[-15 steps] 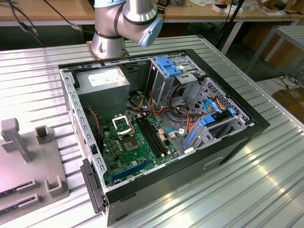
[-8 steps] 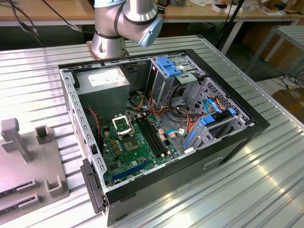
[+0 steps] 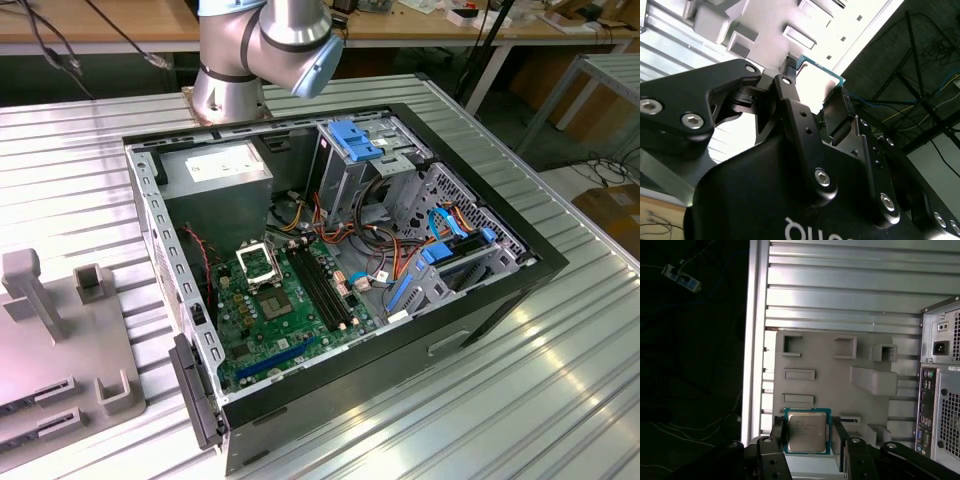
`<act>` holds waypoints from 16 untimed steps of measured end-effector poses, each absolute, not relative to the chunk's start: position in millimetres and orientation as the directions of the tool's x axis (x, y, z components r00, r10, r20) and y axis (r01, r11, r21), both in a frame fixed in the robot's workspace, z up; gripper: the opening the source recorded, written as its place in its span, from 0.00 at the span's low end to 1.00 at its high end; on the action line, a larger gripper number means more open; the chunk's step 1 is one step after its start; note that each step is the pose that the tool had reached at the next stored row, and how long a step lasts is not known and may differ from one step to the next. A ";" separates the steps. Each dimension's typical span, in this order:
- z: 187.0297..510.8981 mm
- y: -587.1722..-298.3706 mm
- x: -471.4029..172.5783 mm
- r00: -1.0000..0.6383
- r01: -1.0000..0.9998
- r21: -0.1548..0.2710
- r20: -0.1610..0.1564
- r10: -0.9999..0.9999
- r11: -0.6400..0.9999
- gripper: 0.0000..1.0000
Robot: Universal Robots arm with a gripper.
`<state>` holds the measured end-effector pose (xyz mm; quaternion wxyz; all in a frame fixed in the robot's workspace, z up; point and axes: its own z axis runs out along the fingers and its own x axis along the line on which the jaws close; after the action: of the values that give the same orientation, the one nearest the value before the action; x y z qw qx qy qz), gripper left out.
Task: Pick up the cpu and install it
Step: 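Reach for the cpu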
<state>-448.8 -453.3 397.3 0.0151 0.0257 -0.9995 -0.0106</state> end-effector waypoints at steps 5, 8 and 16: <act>397.4 -453.3 -445.4 -0.998 -0.051 0.022 0.030 -0.052 0.998 0.47; 397.3 -453.3 -442.5 -0.998 -0.051 0.021 0.030 -0.052 0.998 0.47; 397.3 -453.3 -436.2 -0.998 -0.051 0.021 0.030 -0.052 0.998 0.47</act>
<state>-436.2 -453.3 397.3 0.0151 0.0258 -0.9995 -0.0103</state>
